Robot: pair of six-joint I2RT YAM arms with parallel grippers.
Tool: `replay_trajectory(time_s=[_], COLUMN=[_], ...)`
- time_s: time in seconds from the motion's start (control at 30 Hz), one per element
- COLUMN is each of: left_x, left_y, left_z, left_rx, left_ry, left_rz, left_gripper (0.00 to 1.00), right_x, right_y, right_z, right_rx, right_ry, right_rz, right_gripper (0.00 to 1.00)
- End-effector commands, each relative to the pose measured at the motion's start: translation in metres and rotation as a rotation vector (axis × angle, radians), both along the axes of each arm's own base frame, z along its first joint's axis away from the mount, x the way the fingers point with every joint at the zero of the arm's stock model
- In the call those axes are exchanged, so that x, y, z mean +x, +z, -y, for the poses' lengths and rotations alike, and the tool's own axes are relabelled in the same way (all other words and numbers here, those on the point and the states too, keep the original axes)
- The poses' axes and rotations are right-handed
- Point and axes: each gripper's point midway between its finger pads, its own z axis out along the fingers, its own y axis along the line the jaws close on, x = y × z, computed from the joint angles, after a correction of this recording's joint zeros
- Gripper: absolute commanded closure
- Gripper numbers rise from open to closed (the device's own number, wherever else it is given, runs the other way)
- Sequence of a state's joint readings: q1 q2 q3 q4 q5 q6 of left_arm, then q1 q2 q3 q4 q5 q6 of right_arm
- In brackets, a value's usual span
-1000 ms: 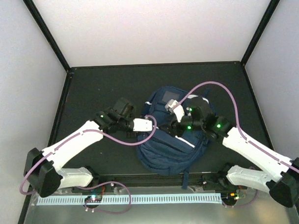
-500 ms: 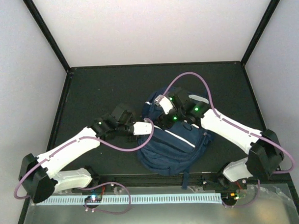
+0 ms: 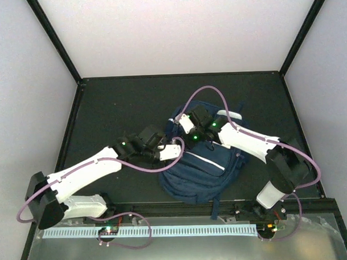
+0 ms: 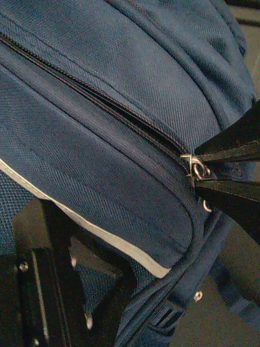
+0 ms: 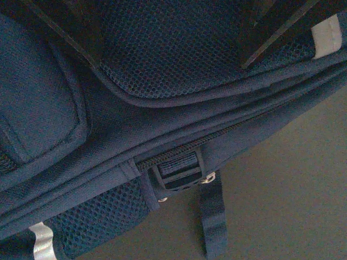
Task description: Pack the student bag
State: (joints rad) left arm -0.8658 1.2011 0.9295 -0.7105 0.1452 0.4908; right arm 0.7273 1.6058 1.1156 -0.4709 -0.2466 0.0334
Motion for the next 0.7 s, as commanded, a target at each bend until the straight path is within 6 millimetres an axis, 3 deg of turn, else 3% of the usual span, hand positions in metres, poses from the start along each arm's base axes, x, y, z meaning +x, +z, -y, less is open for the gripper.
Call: replay_trajectory(time_s=[0.0,0.3,0.53,0.67], left_x=[-0.022,-0.043,-0.062,-0.056], left_y=[0.015,0.007,0.037,0.04], left_z=[0.018,0.09,0.156,0.16], left_rx=[-0.035,-0.092,-0.268,-0.324], left_ry=[0.084,0.294,0.281,0.319], left_rz=[-0.162,-0.404,-0.482,-0.471], left_gripper=[0.98,0.98,0.98,0.98], right_x=[0.017,0.021,0.02,0.025], right_y=[-0.008,-0.002,0.005,0.024], right_z=[-0.007,-0.022,-0.023,-0.017], right_rx=[0.015,0.088,0.123,0.176], right_ry=[-0.047,-0.056,-0.054,-0.069], right_rz=[0.017,0.008,0.009,0.018], right_gripper=[0.29,0.3,0.3,0.3])
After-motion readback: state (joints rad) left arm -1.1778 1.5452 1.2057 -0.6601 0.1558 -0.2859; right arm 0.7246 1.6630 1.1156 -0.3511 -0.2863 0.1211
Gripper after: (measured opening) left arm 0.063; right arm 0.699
